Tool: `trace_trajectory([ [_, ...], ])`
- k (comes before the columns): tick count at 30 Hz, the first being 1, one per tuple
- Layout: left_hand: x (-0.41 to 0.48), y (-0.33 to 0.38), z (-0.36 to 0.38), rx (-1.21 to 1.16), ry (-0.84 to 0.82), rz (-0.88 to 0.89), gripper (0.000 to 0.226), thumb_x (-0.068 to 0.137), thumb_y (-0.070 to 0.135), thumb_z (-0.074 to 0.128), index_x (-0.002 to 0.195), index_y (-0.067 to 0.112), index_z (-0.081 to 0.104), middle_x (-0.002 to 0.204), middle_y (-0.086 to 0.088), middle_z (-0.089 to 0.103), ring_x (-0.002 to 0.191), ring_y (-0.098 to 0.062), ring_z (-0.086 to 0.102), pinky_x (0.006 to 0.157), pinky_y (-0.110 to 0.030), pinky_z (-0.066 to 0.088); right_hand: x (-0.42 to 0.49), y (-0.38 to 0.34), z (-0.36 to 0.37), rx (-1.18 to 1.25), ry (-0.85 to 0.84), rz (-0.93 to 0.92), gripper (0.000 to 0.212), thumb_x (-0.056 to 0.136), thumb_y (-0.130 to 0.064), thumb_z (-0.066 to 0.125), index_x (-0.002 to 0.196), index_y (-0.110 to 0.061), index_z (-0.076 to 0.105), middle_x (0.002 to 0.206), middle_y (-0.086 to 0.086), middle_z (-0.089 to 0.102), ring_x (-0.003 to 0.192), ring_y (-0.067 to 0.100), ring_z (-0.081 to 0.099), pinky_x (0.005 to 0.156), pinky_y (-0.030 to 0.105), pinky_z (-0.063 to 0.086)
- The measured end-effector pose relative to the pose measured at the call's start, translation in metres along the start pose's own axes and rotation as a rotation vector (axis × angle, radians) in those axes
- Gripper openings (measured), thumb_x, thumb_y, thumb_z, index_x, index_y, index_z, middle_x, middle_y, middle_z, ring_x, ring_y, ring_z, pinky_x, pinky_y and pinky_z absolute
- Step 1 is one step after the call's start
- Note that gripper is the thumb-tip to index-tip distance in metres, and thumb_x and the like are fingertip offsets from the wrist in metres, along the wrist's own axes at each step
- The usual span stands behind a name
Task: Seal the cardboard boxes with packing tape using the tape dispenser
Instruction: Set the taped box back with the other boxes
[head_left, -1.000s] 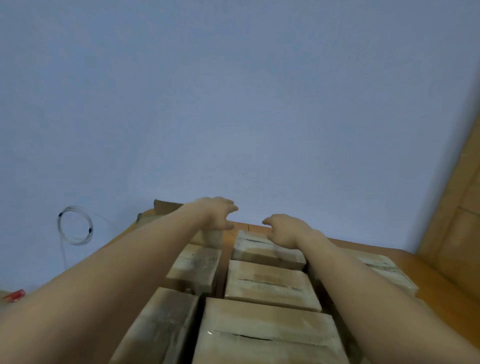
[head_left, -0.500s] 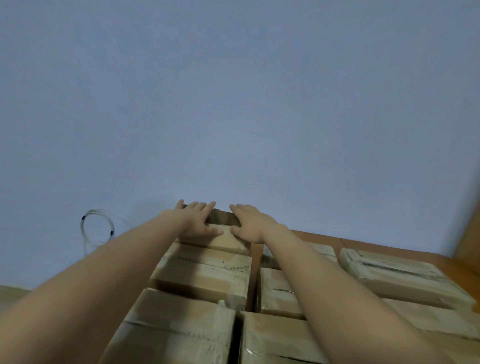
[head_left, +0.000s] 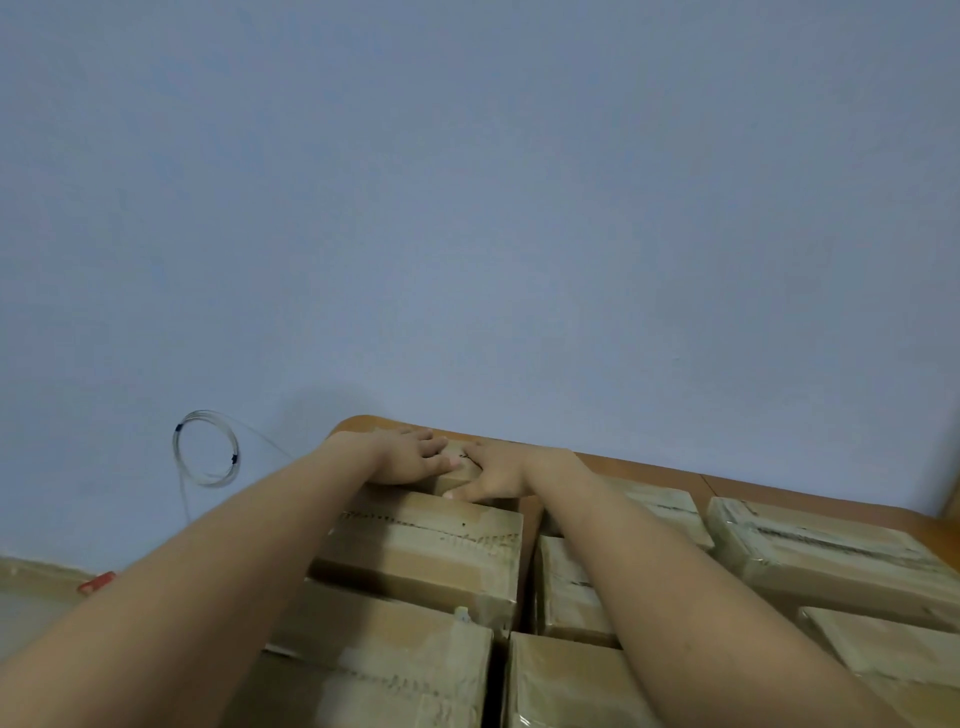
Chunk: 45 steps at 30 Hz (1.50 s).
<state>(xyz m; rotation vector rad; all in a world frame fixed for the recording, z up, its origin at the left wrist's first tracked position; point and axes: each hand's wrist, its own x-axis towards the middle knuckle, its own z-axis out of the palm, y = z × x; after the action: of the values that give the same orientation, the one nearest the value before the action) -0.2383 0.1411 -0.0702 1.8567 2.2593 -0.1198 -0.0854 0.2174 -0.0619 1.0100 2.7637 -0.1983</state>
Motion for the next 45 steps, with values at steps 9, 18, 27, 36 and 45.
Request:
trace_trajectory([
  [9,0.012,-0.008,-0.003,0.118,0.023,0.094,0.088,0.09,0.053,0.054,0.154,0.031,-0.002,0.162,0.0,-0.001,0.149,-0.021,0.001,0.119,-0.048,0.009,0.019,0.005,0.014,0.016,0.089,-0.013,0.097,0.079,-0.06,0.062,0.152,-0.03,0.006,0.156,0.006,0.017,0.141,0.032,0.017,0.113,0.052,0.022],
  [18,0.012,-0.008,-0.002,0.168,0.064,0.14,0.087,0.088,0.056,0.055,0.153,0.036,0.001,0.158,0.0,0.017,0.145,-0.024,0.017,0.117,-0.045,0.016,0.011,0.004,0.015,0.017,0.13,-0.035,0.089,0.084,-0.055,0.061,0.152,-0.019,0.014,0.15,0.011,0.027,0.136,0.033,0.025,0.111,0.05,0.025],
  [27,-0.009,0.007,-0.027,0.383,0.438,0.116,0.102,0.075,0.079,0.049,0.153,0.033,0.003,0.15,-0.007,0.026,0.134,-0.029,0.027,0.112,-0.043,0.021,-0.02,0.005,-0.014,-0.042,0.341,-0.051,0.098,0.087,-0.048,0.061,0.153,-0.015,-0.004,0.159,0.011,-0.012,0.145,0.032,-0.013,0.117,0.05,0.013],
  [36,-0.083,0.051,-0.079,0.513,0.727,0.126,0.098,0.074,0.082,0.044,0.15,0.032,0.006,0.141,-0.009,0.033,0.124,-0.031,0.034,0.105,-0.044,0.027,-0.11,-0.005,-0.059,-0.139,0.541,-0.042,0.096,0.088,-0.05,0.058,0.152,-0.017,-0.005,0.159,0.009,-0.013,0.146,0.029,-0.013,0.118,0.045,0.014],
  [45,-0.205,0.109,-0.089,0.427,0.921,0.153,0.095,0.076,0.078,0.045,0.149,0.029,0.011,0.14,-0.015,0.033,0.125,-0.036,0.033,0.11,-0.048,0.019,-0.249,-0.036,-0.088,-0.334,0.619,-0.02,0.096,0.088,-0.053,0.055,0.152,-0.016,-0.006,0.159,0.009,-0.014,0.146,0.027,-0.013,0.119,0.042,0.012],
])
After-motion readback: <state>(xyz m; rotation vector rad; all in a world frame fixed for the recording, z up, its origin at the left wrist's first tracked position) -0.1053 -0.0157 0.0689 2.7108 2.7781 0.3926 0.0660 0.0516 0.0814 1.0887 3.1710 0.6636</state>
